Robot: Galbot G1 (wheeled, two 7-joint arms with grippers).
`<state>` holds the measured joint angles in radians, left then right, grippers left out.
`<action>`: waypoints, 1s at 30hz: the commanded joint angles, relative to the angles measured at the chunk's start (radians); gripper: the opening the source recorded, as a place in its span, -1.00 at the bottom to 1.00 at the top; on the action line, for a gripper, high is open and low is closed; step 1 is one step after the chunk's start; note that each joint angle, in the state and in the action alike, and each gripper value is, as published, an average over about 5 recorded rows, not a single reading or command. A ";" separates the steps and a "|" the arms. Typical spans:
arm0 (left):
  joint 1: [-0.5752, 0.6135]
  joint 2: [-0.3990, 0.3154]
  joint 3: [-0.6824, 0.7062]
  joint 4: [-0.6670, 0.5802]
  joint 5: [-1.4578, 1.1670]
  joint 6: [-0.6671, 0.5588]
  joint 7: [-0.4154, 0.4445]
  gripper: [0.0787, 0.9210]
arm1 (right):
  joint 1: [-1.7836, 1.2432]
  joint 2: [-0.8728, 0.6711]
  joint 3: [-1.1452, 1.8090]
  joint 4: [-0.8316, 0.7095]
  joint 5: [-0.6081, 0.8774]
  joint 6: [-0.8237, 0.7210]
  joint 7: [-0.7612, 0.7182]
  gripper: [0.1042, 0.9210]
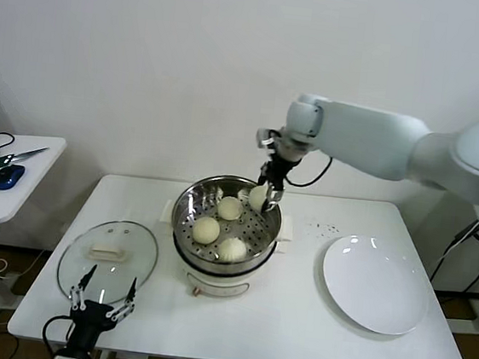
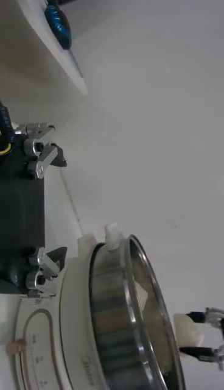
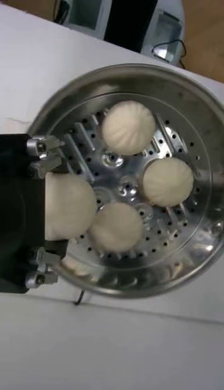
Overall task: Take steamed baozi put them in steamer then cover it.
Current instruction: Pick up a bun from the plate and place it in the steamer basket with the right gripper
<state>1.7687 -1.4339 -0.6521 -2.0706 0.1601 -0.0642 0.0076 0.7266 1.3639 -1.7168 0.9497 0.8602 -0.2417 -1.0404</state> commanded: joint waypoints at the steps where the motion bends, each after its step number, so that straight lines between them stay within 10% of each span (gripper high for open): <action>1: -0.001 0.003 0.002 0.004 -0.004 0.000 0.000 0.77 | -0.068 0.082 -0.057 -0.001 0.045 -0.020 0.021 0.45; 30: -0.009 0.006 -0.005 0.000 -0.001 0.005 -0.001 0.77 | -0.023 0.001 0.028 0.007 -0.007 -0.007 0.006 0.76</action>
<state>1.7597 -1.4279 -0.6569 -2.0688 0.1579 -0.0606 0.0069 0.6738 1.3873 -1.7363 0.9541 0.8505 -0.2558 -1.0155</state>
